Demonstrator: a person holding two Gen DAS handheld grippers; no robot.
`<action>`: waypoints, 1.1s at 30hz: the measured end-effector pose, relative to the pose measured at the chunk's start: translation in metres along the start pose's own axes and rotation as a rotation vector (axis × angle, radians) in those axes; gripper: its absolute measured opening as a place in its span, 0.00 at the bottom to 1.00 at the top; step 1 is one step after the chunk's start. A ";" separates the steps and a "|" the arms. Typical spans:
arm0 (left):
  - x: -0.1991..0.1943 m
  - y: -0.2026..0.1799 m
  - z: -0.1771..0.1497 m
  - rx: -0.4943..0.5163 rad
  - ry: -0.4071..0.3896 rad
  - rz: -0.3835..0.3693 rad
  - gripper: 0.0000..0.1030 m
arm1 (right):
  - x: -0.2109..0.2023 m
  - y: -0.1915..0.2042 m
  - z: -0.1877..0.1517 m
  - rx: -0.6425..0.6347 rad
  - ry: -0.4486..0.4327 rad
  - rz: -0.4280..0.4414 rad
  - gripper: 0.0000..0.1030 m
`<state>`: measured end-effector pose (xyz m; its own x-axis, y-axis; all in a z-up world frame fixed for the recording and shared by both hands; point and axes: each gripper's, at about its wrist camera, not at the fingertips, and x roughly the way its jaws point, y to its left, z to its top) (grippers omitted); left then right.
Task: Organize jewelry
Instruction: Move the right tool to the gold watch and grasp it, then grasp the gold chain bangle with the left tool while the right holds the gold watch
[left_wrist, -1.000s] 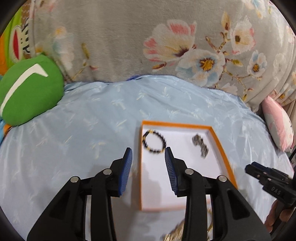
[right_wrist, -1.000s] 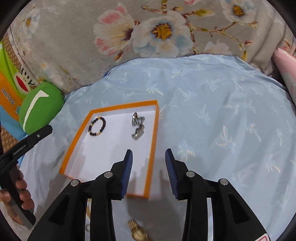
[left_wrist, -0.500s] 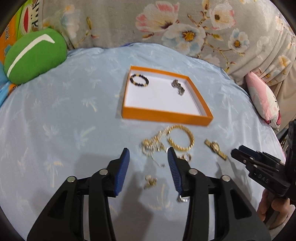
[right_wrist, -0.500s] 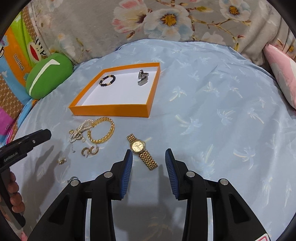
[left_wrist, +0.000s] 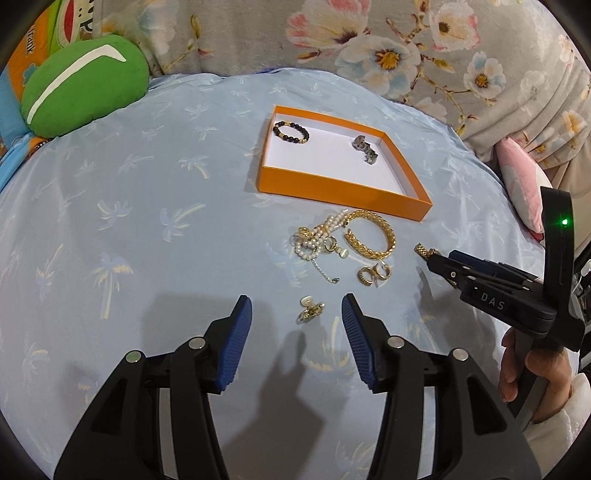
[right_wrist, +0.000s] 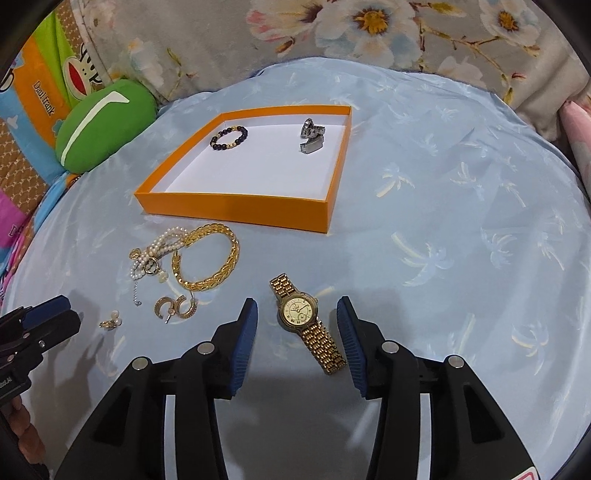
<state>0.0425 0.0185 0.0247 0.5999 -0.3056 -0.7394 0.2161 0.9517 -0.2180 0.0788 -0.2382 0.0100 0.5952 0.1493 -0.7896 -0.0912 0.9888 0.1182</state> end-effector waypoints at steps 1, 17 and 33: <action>-0.001 0.001 0.000 -0.003 -0.001 0.000 0.48 | 0.002 0.001 -0.001 -0.004 0.002 -0.003 0.43; 0.028 -0.010 0.030 0.031 0.008 -0.018 0.48 | -0.001 0.004 -0.013 0.027 -0.017 0.006 0.21; 0.075 -0.010 0.051 0.051 0.059 0.036 0.47 | -0.003 0.002 -0.018 0.048 -0.041 0.025 0.21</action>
<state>0.1245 -0.0157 0.0035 0.5617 -0.2676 -0.7829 0.2353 0.9588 -0.1590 0.0623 -0.2363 0.0018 0.6257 0.1730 -0.7606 -0.0684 0.9835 0.1674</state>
